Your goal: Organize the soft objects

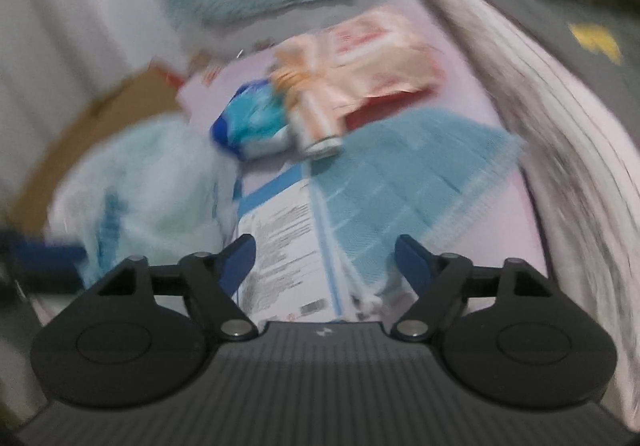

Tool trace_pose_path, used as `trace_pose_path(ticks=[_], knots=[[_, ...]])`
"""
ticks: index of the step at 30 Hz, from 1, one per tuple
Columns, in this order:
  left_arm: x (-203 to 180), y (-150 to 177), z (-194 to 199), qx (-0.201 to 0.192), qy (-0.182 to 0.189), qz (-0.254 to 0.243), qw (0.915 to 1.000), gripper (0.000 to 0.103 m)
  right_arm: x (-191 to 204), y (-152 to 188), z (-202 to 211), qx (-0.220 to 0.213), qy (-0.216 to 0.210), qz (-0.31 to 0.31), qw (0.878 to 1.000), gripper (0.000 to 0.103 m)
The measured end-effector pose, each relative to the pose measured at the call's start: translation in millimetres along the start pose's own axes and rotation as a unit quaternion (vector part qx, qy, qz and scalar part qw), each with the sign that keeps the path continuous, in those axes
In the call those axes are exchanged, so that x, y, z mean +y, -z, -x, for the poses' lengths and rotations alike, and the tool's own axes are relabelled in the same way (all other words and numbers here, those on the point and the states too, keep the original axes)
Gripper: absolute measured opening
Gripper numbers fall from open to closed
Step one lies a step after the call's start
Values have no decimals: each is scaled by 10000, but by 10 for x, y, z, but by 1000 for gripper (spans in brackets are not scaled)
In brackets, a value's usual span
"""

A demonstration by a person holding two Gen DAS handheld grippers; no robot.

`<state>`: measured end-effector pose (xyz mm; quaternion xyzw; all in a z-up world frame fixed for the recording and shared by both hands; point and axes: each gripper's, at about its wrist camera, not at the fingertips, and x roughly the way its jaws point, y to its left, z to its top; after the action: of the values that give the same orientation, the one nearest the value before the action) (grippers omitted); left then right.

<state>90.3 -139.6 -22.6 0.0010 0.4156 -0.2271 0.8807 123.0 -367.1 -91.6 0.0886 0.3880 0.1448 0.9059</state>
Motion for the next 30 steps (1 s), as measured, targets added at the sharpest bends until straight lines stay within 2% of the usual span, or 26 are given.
trace_pose_path(ticks=[5,9,10,11,15,20,25,30], knots=[[162,16,150,-82,-107,146,9998,44,408,88,-236,384,142,1406,9892,82],[239,18,256,-196,-75,256,9995,49,565,198,-350,442,533,2018,9770,82],[250,22,280,-214,-69,273,9994,50,572,193,-343,449,577,1953,9780,75],[258,27,297,-226,-57,288,9993,50,568,182,-321,448,645,1868,9793,73],[262,68,346,-247,47,358,9990,51,530,228,-180,493,641,1438,9863,73],[197,157,357,-141,251,363,9989,53,551,518,139,481,752,1089,9900,73],[-9,260,272,181,709,262,9970,56,520,838,459,432,650,523,9956,73],[-267,377,46,640,1064,209,9920,58,403,1048,741,98,368,-93,9992,75]])
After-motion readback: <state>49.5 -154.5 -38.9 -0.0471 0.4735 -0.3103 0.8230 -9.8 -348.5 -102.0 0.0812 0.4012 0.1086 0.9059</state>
